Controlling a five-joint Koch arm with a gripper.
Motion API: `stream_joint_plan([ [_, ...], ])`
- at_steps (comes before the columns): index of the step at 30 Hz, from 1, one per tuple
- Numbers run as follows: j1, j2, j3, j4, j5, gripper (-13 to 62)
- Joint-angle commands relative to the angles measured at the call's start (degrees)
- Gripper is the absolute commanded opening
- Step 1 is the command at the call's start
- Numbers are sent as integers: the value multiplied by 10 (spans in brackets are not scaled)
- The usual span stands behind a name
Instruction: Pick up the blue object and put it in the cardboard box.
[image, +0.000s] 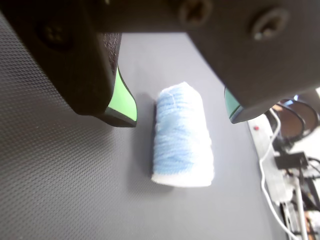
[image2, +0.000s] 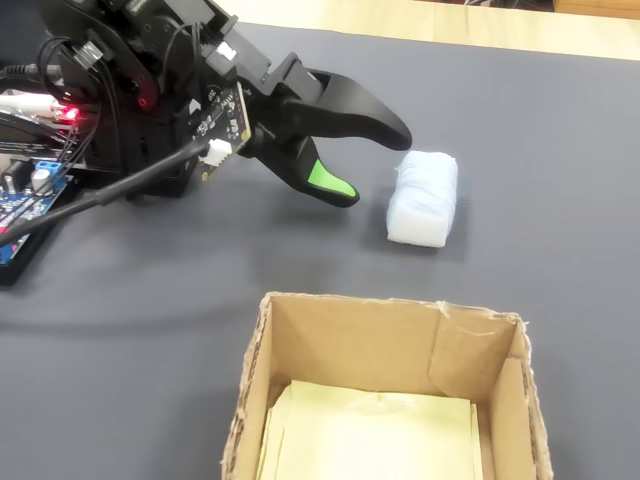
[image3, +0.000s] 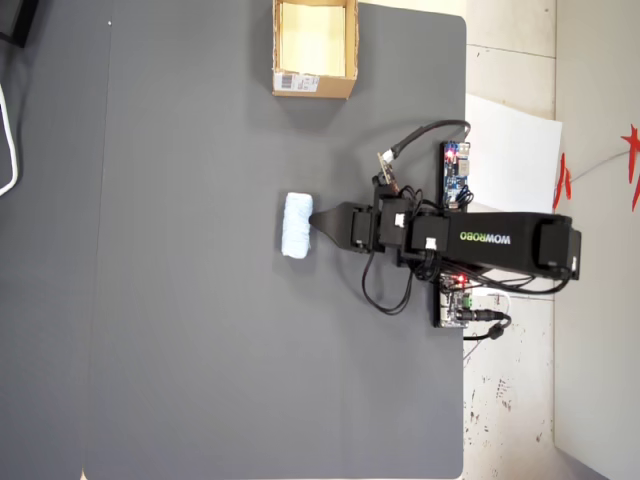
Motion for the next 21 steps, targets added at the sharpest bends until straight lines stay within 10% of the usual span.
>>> stream_joint_plan([
  [1,1,51,-29,-13,-2,344],
  [21,-5,-162,-426,461,-14,330],
])
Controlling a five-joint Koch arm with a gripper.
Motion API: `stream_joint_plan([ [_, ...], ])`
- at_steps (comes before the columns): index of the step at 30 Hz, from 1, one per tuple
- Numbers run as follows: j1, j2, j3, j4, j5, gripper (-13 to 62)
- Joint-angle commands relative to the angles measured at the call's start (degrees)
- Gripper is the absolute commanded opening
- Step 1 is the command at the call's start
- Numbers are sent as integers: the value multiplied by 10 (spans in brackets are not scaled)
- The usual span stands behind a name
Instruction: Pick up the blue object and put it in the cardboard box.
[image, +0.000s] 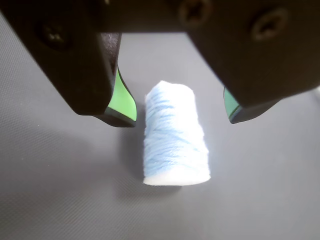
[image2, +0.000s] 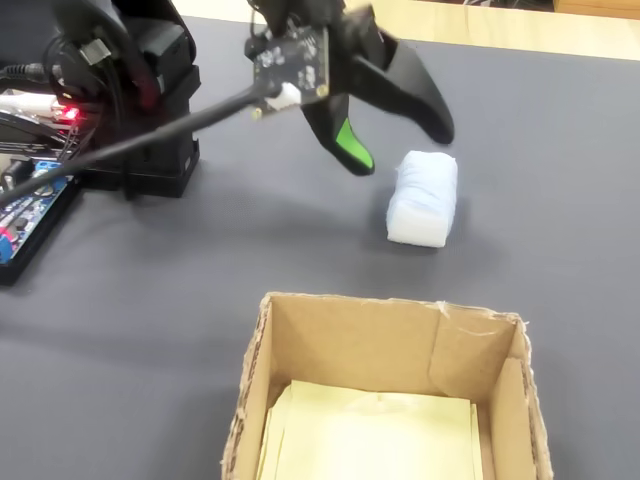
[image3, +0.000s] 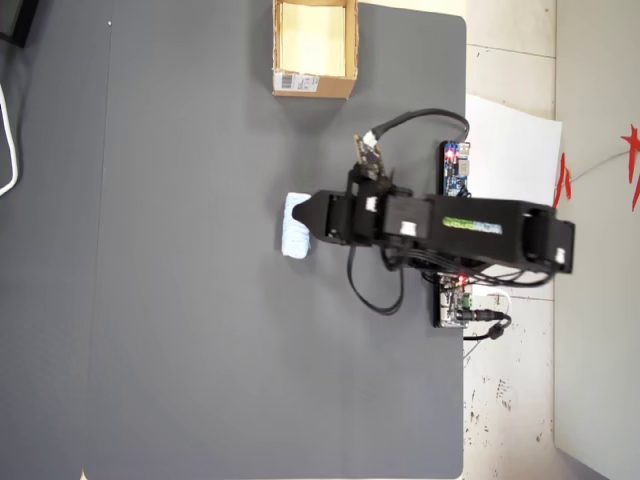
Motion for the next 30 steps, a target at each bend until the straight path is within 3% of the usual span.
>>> stream_joint_plan([
  [1,0,-25,-57,-1,4,330],
  [16,0,-199,-107,-69,22,323],
  [21,3,-206,-112,-77,25,232],
  [30,9,-134,-49,-200,54,231],
])
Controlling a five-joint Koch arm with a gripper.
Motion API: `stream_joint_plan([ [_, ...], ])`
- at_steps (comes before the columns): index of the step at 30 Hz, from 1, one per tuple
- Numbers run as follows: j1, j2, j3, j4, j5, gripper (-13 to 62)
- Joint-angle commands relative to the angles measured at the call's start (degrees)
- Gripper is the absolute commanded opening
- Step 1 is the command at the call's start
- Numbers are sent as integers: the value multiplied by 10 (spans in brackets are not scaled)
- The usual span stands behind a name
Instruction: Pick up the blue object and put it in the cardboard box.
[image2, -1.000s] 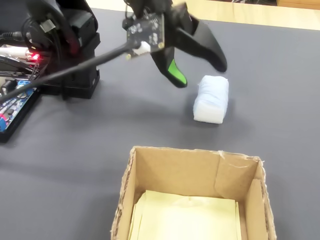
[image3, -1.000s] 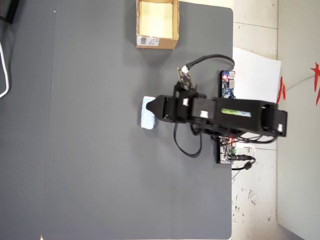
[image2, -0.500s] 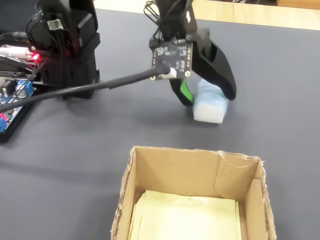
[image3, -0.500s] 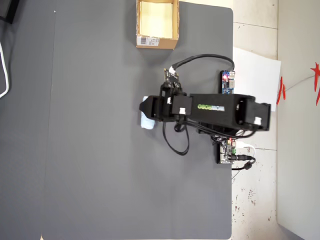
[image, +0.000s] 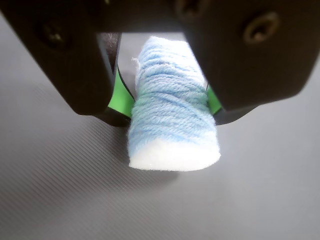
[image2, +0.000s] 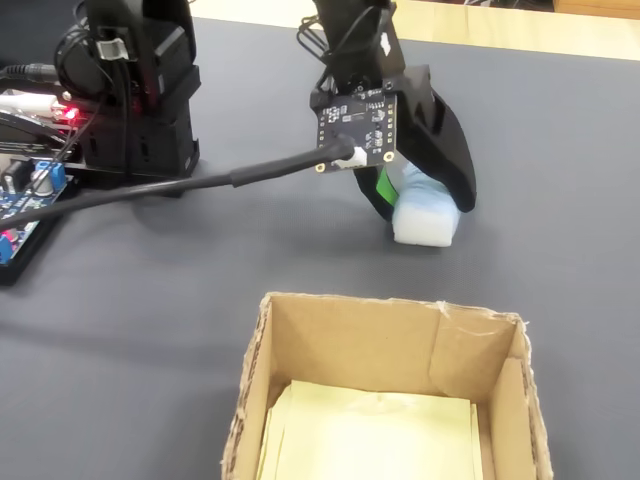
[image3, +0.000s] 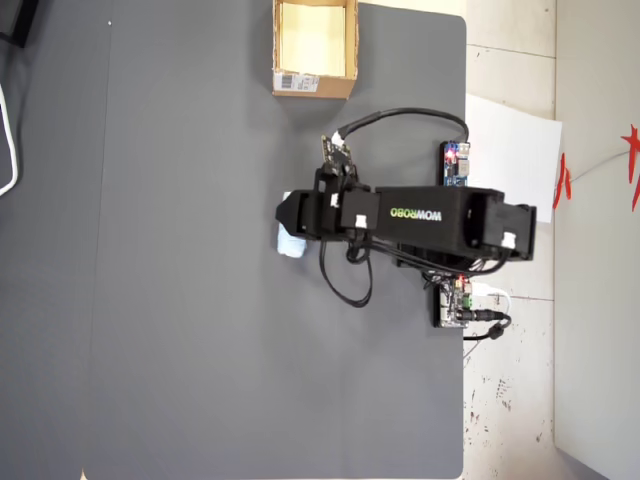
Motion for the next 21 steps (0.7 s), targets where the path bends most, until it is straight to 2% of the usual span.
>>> stream_joint_plan([
  [1,1,46,-2,-83,33,231],
  [12,39,242,165,-202,26,232],
  [21,76,325,199,-228,4,233],
])
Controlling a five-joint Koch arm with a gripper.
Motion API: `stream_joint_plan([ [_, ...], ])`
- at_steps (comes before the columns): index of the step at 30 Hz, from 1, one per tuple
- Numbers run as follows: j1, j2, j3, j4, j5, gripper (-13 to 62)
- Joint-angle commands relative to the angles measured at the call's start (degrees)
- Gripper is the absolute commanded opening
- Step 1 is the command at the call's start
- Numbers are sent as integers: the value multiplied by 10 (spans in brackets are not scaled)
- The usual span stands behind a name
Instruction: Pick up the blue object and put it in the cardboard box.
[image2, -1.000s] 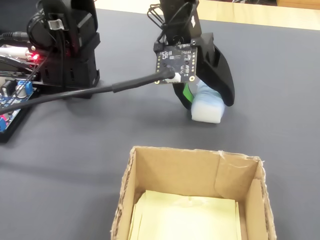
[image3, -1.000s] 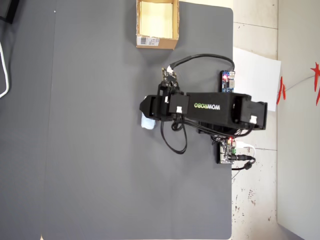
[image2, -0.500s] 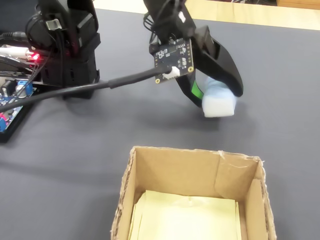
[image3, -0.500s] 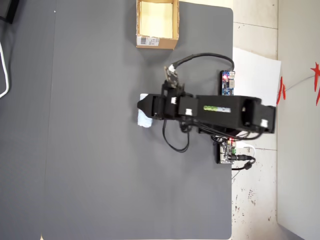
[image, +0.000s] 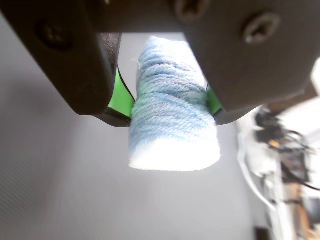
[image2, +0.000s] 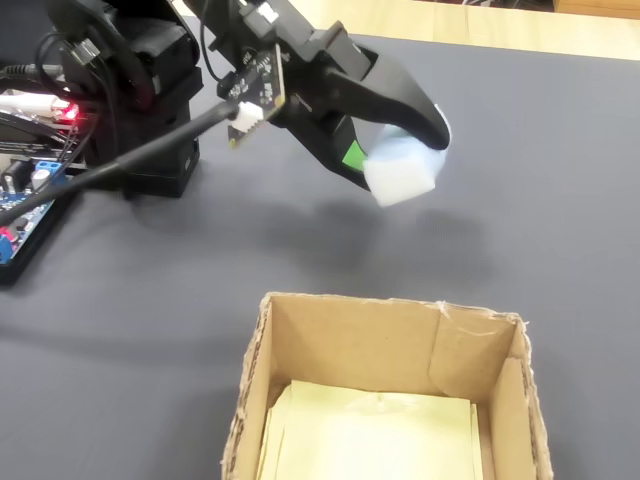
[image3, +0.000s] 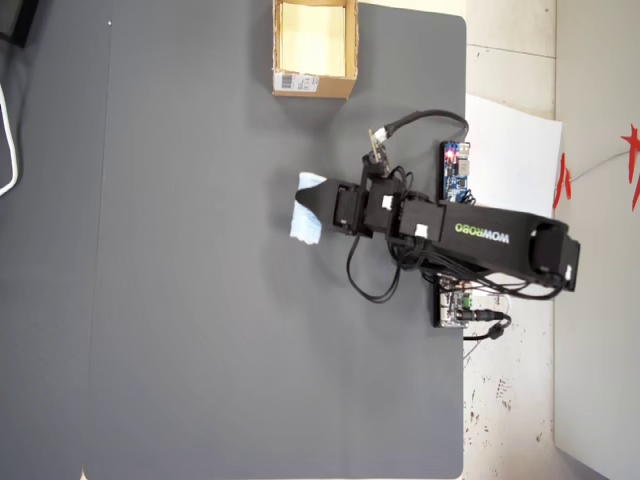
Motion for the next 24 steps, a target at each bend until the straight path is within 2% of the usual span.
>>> stream_joint_plan([
  [1,14,22,-18,-64,-6,233],
  [14,134,32,-82,-150,-64,232],
  [24,297,-102,-248,-76,-132,232],
])
